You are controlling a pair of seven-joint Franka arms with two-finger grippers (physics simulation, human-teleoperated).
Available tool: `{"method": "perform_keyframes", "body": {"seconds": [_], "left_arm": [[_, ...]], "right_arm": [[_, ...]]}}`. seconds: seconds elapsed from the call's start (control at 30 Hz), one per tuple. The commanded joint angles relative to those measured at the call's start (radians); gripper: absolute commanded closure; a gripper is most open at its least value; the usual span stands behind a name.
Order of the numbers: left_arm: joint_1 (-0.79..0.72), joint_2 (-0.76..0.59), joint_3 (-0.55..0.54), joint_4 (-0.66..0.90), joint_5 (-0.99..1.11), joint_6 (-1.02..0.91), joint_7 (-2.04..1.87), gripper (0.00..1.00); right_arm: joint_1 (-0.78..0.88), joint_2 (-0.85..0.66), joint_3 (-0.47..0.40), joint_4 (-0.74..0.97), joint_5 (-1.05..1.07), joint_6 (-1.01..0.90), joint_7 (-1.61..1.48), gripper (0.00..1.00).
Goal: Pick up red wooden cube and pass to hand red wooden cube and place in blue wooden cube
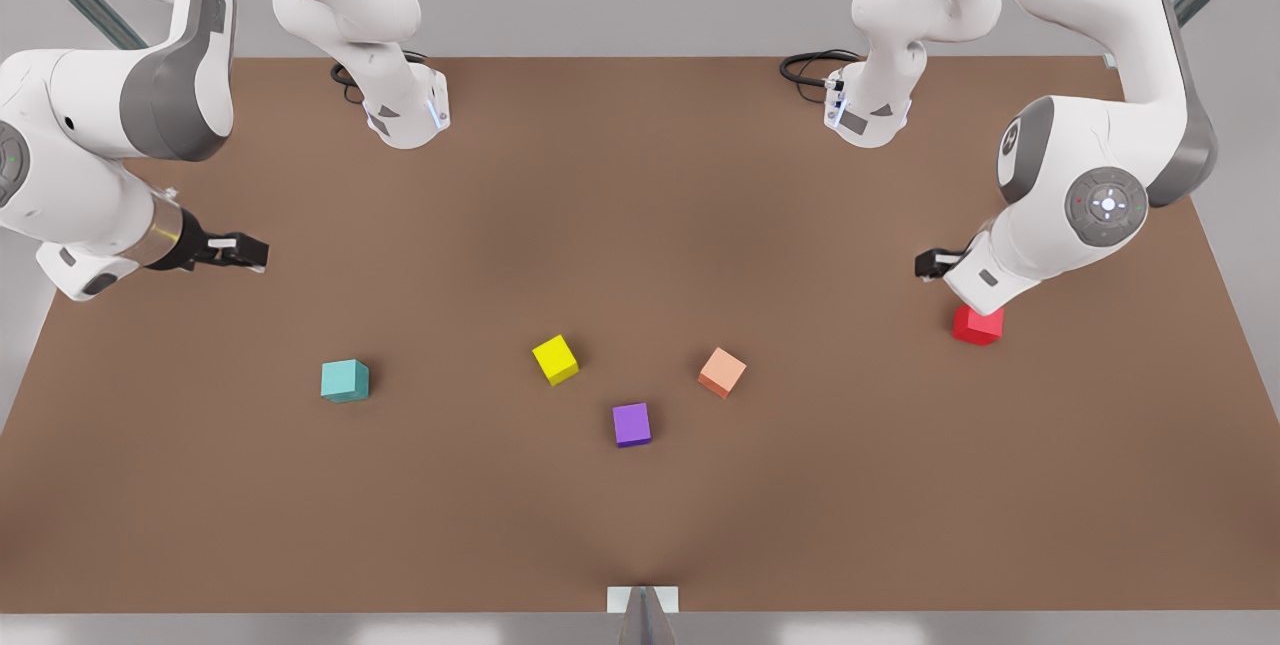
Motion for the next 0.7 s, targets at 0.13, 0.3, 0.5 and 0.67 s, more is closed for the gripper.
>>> {"method": "perform_keyframes", "body": {"seconds": [0.13, 0.3, 0.5, 0.67], "left_arm": [[0.003, 0.061, 0.159, -0.128, -0.008, 0.303, 0.304, 0.0], [0.011, 0.128, 0.287, -0.311, -0.069, 0.597, 0.678, 0.0], [0.033, 0.167, 0.344, -0.43, -0.114, 0.772, 1.084, 0.0], [0.031, 0.191, 0.35, -0.512, -0.111, 0.871, 1.159, 0.0]], "right_arm": [[0.0, 0.005, 0.0, 0.0, 0.002, 0.027, -0.035, 0.0], [0.0, 0.005, 0.0, -0.006, 0.005, 0.027, -0.037, 0.0], [0.0, 0.005, 0.0, -0.015, 0.005, 0.017, -0.038, 0.0], [0.0, 0.007, 0.002, -0.024, 0.006, 0.017, -0.037, 0.0]]}}
